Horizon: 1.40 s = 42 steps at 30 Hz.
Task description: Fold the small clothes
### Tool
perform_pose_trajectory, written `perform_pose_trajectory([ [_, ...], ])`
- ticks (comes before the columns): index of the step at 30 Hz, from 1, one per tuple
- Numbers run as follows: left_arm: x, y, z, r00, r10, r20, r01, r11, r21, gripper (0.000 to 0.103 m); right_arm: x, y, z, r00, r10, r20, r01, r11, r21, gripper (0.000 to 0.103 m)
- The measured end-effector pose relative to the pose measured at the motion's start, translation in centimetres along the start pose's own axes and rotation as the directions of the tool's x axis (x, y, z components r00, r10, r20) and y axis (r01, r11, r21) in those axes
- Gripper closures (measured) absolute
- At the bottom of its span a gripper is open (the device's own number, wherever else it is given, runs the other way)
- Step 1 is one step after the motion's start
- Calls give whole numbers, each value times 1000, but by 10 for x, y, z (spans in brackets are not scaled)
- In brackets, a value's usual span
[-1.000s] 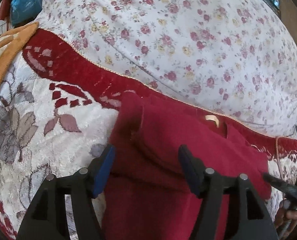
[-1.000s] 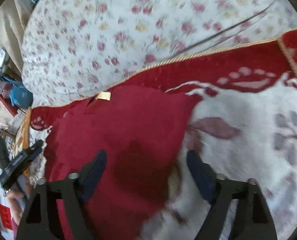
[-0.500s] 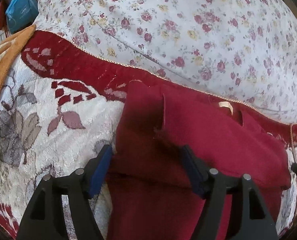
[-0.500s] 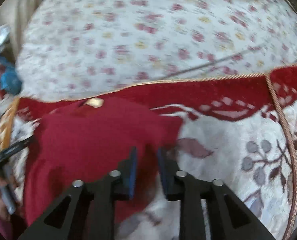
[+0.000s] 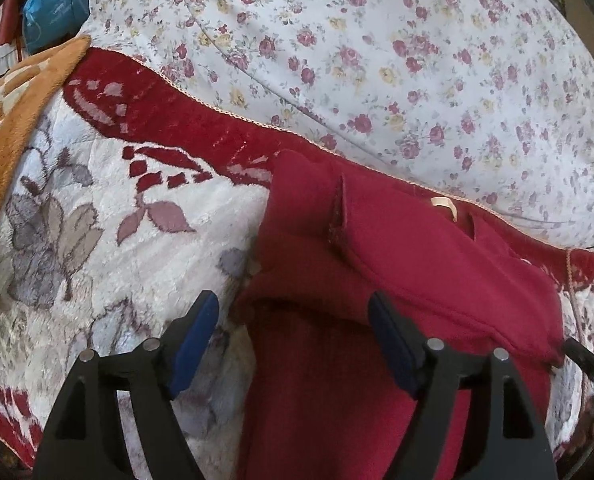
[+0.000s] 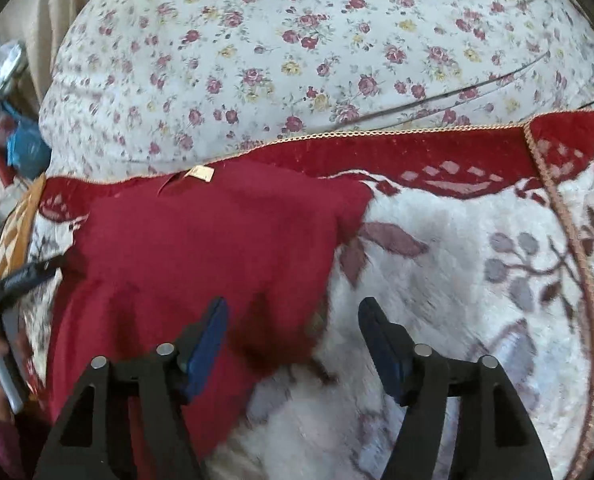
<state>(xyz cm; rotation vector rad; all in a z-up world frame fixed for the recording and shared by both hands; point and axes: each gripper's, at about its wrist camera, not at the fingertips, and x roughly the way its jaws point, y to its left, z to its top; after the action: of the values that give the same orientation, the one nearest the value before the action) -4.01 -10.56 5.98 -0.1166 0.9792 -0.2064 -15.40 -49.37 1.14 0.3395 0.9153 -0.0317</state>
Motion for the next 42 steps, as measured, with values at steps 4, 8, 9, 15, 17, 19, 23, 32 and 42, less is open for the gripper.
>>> perform_pose_trajectory([
  [4, -8, 3, -7, 1000, 16, 10, -16, 1000, 26, 26, 22, 8, 1, 998, -34, -58, 32, 998, -50, 90],
  [8, -12, 11, -16, 1000, 28, 7, -28, 999, 39, 26, 17, 7, 3, 995, -89, -35, 87, 994, -60, 92],
  [9, -12, 12, -17, 999, 33, 5, -33, 998, 44, 26, 20, 6, 3, 996, -83, -45, 81, 996, -49, 91],
  [15, -21, 15, -27, 999, 47, 14, -47, 997, 59, 26, -19, 12, -9, 1000, -7, -14, 6, 1000, -30, 47],
  [17, -25, 13, -31, 999, 49, 17, -50, 996, 73, 26, -33, 21, -18, 1000, 6, -10, -7, 998, -66, 45],
  [19, -29, 11, -37, 999, 49, 17, -50, 995, 85, 26, -45, 30, -34, 999, 25, -33, -29, 993, -110, 39],
  [23, -45, 10, -54, 1000, 2, -4, -1, 996, 84, 25, -61, 34, -69, 989, 85, -117, -102, 984, -149, 29],
  [32, -78, 13, -127, 996, -55, -76, 61, 994, 85, 19, -89, 9, -124, 966, 163, -200, -190, 974, -124, 23],
  [42, -91, 33, -185, 989, -25, -147, 34, 998, 56, 19, -82, 12, -154, 951, 169, -259, -217, 961, -172, 19],
])
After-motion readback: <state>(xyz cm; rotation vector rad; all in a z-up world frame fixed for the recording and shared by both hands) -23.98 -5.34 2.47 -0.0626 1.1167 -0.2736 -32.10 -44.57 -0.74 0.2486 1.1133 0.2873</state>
